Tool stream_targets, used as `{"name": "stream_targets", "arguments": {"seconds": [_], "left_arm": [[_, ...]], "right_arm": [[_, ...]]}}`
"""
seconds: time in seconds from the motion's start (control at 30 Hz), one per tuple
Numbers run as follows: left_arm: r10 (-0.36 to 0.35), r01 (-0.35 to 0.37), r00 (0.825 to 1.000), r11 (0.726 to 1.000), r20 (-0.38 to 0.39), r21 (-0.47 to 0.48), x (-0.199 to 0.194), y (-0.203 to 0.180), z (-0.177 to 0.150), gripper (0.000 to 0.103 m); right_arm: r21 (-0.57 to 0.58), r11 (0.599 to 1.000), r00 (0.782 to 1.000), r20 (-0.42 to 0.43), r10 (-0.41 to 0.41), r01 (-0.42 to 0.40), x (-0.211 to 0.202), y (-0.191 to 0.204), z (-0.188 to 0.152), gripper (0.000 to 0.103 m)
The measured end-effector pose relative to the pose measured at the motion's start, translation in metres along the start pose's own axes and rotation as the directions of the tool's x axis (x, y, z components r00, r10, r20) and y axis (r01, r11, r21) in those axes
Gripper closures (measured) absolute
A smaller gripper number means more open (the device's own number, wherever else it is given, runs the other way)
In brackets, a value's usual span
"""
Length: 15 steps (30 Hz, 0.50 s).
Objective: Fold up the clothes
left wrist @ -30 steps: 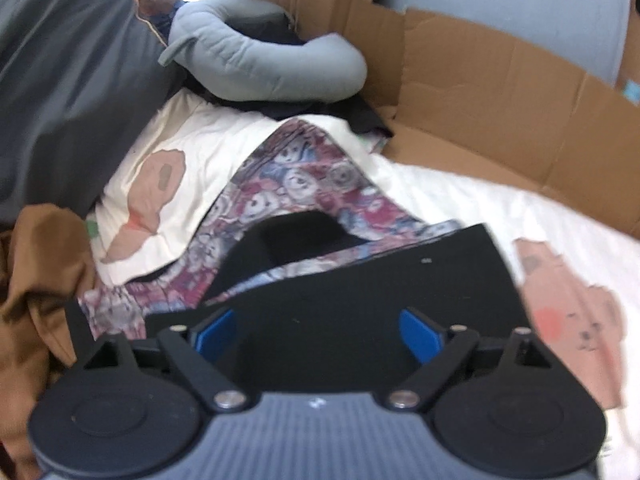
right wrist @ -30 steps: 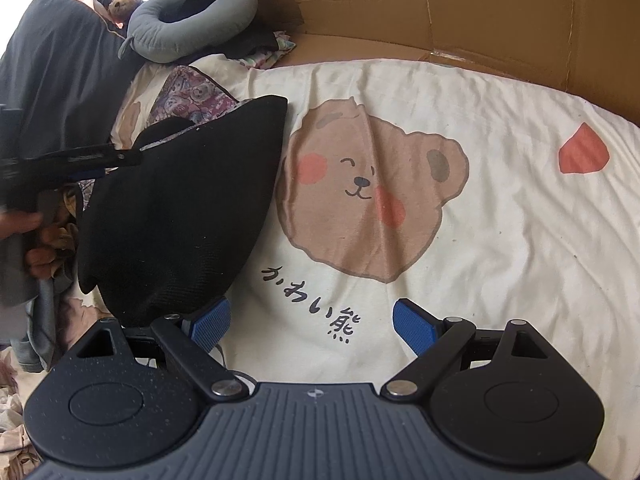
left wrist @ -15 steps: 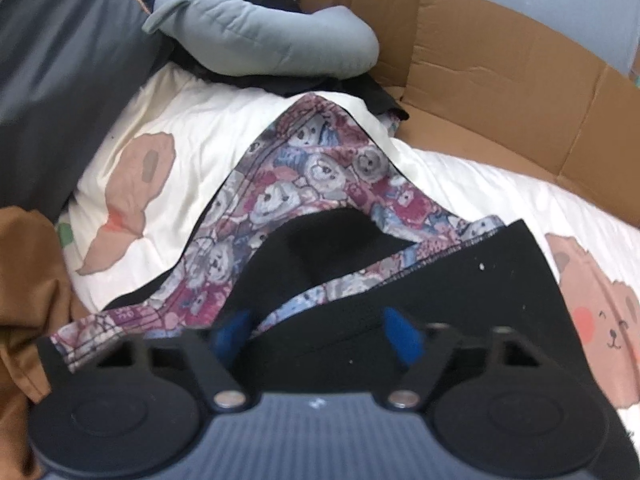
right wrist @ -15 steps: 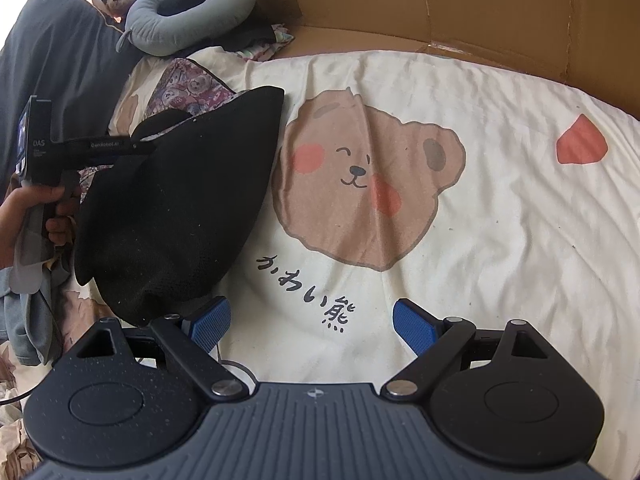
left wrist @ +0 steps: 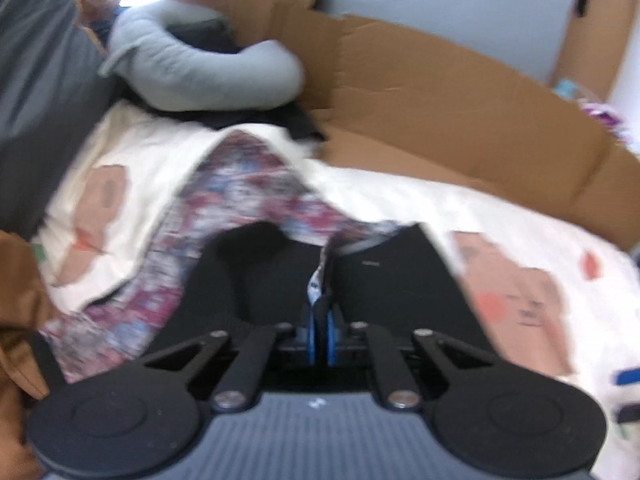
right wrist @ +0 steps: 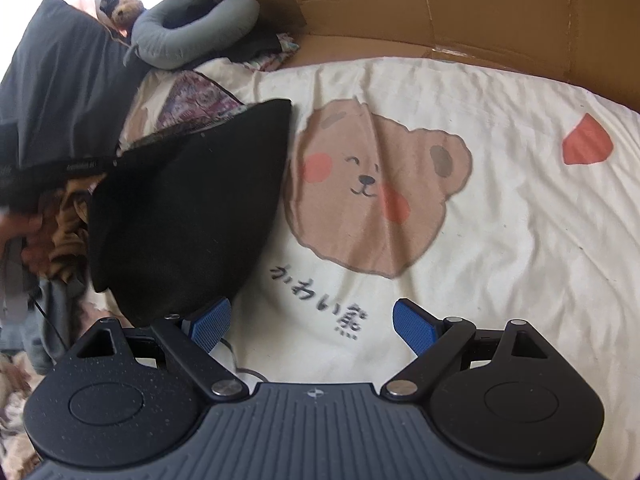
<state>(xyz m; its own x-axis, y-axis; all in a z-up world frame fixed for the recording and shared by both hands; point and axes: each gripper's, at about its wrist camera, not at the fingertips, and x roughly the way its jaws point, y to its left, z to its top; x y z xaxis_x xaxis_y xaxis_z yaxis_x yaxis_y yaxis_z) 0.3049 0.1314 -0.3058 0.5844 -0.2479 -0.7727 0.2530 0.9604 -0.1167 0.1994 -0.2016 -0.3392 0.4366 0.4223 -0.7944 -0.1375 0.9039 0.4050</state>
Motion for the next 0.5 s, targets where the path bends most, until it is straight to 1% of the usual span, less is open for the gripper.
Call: {"name": "stream_targets", "arguments": {"seconds": [0.17, 0.37, 0.5], "left_arm": [[-0.115, 0.115, 0.993, 0.993, -0.019, -0.004, -0.015, -0.033, -0.018, 0.097], [-0.202, 0.201, 0.978, 0.979, -0.046, -0.015, -0.025, -0.059, -0.033, 0.097], [-0.256, 0.255, 0.965, 0.966, -0.055, -0.037, -0.032, -0.074, -0.041, 0.097]], "right_arm": [[0.023, 0.999, 0.999, 0.014, 0.044, -0.044, -0.004, 0.007, 0.008, 0.011], [0.049, 0.995, 0.996, 0.027, 0.084, -0.085, -0.007, 0.012, 0.014, 0.011], [0.070, 0.990, 0.993, 0.035, 0.116, -0.118, -0.007, 0.013, 0.017, 0.011]]}}
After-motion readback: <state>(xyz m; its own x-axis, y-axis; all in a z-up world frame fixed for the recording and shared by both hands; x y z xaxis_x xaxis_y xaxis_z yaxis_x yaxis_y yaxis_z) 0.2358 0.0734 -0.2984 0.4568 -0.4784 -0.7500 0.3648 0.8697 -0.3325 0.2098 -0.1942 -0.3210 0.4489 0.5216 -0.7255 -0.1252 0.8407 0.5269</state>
